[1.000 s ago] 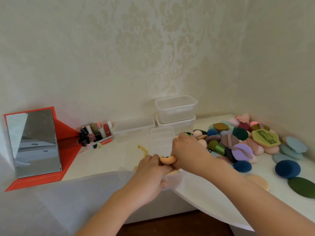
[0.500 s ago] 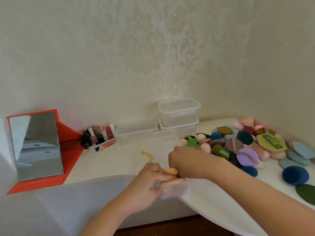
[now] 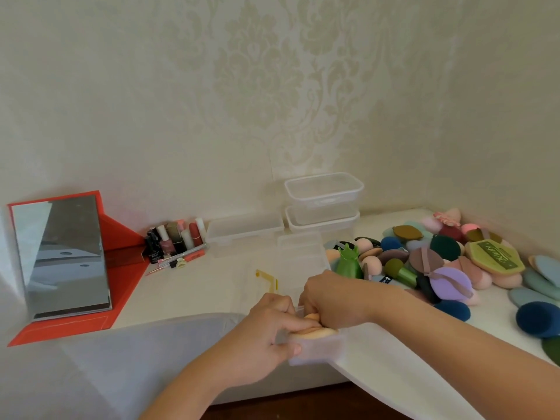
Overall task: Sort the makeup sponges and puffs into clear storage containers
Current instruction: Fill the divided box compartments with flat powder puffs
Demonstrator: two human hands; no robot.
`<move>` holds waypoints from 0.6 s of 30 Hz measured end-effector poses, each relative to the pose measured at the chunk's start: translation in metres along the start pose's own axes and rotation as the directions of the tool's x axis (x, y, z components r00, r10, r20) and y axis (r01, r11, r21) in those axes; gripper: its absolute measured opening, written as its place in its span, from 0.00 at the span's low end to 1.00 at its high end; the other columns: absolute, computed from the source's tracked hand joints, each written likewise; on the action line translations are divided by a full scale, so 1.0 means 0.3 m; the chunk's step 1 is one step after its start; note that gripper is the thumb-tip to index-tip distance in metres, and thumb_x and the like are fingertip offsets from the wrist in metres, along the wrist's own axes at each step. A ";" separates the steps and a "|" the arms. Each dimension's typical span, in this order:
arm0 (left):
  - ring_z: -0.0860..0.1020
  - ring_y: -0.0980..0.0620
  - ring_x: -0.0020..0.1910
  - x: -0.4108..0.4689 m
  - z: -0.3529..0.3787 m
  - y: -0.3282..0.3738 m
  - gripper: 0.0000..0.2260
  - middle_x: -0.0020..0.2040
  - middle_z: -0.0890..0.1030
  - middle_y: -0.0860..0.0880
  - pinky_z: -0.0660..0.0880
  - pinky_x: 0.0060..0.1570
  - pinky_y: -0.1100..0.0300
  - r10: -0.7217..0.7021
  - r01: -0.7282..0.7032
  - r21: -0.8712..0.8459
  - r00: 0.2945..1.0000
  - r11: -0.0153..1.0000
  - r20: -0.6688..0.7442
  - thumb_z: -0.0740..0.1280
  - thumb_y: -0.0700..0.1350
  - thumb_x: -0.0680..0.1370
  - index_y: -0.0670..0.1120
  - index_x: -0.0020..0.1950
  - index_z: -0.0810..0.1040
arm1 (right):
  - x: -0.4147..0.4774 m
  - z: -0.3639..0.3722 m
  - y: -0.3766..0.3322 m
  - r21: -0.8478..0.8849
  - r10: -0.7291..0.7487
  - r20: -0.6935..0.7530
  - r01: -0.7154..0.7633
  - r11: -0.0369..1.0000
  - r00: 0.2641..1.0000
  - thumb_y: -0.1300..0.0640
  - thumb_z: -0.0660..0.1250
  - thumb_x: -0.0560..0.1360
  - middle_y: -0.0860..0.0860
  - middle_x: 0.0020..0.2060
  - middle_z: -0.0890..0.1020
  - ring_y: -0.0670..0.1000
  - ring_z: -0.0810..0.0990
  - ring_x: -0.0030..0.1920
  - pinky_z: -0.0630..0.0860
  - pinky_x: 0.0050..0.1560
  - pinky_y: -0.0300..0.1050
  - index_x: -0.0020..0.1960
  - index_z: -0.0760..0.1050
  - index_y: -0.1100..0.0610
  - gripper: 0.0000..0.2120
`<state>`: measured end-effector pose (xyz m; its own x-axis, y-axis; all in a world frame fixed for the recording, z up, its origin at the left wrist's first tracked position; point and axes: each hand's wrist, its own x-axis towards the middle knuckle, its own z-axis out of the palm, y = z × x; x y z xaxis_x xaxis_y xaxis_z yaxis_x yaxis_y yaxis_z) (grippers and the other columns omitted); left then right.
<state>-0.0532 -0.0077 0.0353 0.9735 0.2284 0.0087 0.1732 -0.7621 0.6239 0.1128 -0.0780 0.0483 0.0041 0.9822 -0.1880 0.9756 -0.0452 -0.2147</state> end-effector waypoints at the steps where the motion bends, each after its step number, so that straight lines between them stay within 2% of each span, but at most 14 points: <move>1: 0.64 0.65 0.57 -0.001 0.000 0.004 0.20 0.49 0.70 0.56 0.59 0.64 0.63 -0.009 0.009 -0.016 1.000 1.000 -0.006 0.67 0.43 0.76 0.69 0.57 0.73 | 0.002 -0.004 0.004 0.010 0.001 0.022 -0.002 1.000 1.000 0.68 0.61 0.71 0.60 0.42 0.81 0.57 0.77 0.43 0.61 0.45 0.37 0.40 0.78 0.63 0.08; 3: 0.67 0.66 0.57 -0.007 0.004 0.010 0.20 0.52 0.72 0.57 0.60 0.65 0.63 -0.039 0.037 -0.067 0.998 0.997 -0.041 0.68 0.43 0.75 0.71 0.52 0.73 | 0.003 -0.019 0.007 0.034 0.010 0.098 -0.013 0.999 0.995 0.68 0.62 0.71 0.61 0.45 0.81 0.56 0.76 0.43 0.63 0.48 0.39 0.44 0.78 0.64 0.06; 5: 0.69 0.67 0.56 -0.014 0.010 0.012 0.19 0.54 0.73 0.59 0.62 0.64 0.64 -0.057 0.050 -0.086 0.995 0.995 -0.082 0.69 0.42 0.73 0.68 0.51 0.75 | 0.001 -0.042 0.009 0.045 0.008 0.186 -0.016 0.999 0.983 0.67 0.63 0.71 0.59 0.52 0.80 0.56 0.76 0.49 0.62 0.44 0.35 0.46 0.77 0.62 0.06; 6: 0.70 0.67 0.55 -0.018 0.013 0.012 0.18 0.54 0.73 0.60 0.63 0.63 0.65 -0.063 0.054 -0.089 0.992 0.995 -0.106 0.70 0.42 0.73 0.67 0.51 0.76 | 0.000 -0.052 0.010 0.046 -0.003 0.222 -0.007 0.999 0.975 0.65 0.64 0.71 0.58 0.54 0.79 0.56 0.76 0.52 0.62 0.43 0.34 0.44 0.77 0.59 0.05; 8: 0.70 0.69 0.55 -0.025 0.018 0.008 0.15 0.53 0.74 0.63 0.63 0.62 0.70 -0.078 0.062 -0.098 0.983 0.993 -0.166 0.71 0.42 0.72 0.64 0.48 0.75 | -0.002 -0.064 0.006 0.038 -0.019 0.261 0.009 0.999 0.965 0.64 0.66 0.70 0.57 0.56 0.78 0.57 0.76 0.54 0.70 0.47 0.41 0.37 0.74 0.53 0.07; 9: 0.69 0.72 0.55 -0.030 0.020 0.006 0.14 0.53 0.73 0.65 0.62 0.60 0.74 -0.077 0.061 -0.093 0.979 0.994 -0.189 0.71 0.42 0.72 0.62 0.47 0.75 | -0.002 -0.060 0.002 0.026 -0.010 0.246 0.003 1.000 0.969 0.64 0.65 0.70 0.57 0.56 0.79 0.57 0.77 0.53 0.73 0.50 0.47 0.37 0.75 0.54 0.06; 10: 0.67 0.76 0.56 -0.034 0.023 0.003 0.13 0.54 0.73 0.66 0.60 0.56 0.79 -0.069 0.053 -0.082 0.977 0.995 -0.200 0.71 0.42 0.73 0.61 0.47 0.75 | -0.003 -0.051 -0.002 0.014 0.004 0.202 -0.007 1.000 0.979 0.64 0.65 0.70 0.58 0.53 0.80 0.58 0.78 0.51 0.74 0.50 0.49 0.39 0.77 0.58 0.04; 12: 0.64 0.78 0.57 -0.035 0.025 -0.002 0.12 0.55 0.72 0.67 0.56 0.52 0.84 -0.040 0.026 -0.073 0.980 0.997 -0.193 0.71 0.42 0.73 0.59 0.48 0.77 | -0.010 -0.028 -0.013 -0.025 0.027 0.080 -0.025 0.999 0.996 0.65 0.62 0.72 0.60 0.44 0.82 0.57 0.78 0.42 0.73 0.43 0.45 0.42 0.78 0.63 0.06; 15: 0.66 0.71 0.62 -0.021 0.025 -0.012 0.15 0.55 0.73 0.65 0.57 0.60 0.76 -0.010 -0.014 -0.127 0.982 0.992 -0.186 0.72 0.41 0.72 0.61 0.48 0.78 | -0.022 -0.015 -0.038 -0.133 0.029 -0.019 -0.031 0.991 0.999 0.66 0.61 0.73 0.54 0.27 0.72 0.51 0.68 0.29 0.64 0.31 0.41 0.29 0.69 0.57 0.14; 18: 0.69 0.65 0.60 -0.008 0.026 -0.026 0.17 0.53 0.73 0.64 0.61 0.63 0.67 -0.020 -0.013 -0.159 0.979 0.987 -0.203 0.73 0.40 0.70 0.64 0.46 0.78 | -0.012 -0.027 -0.053 -0.220 0.048 -0.027 -0.052 0.974 0.998 0.66 0.60 0.74 0.51 0.25 0.67 0.48 0.64 0.26 0.62 0.27 0.41 0.28 0.63 0.56 0.18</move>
<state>-0.0557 -0.0071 0.0243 0.9193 0.3617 0.1549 0.1347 -0.6591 0.7399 0.0990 -0.0795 0.0603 0.0565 0.9835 -0.1716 0.9984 -0.0554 0.0113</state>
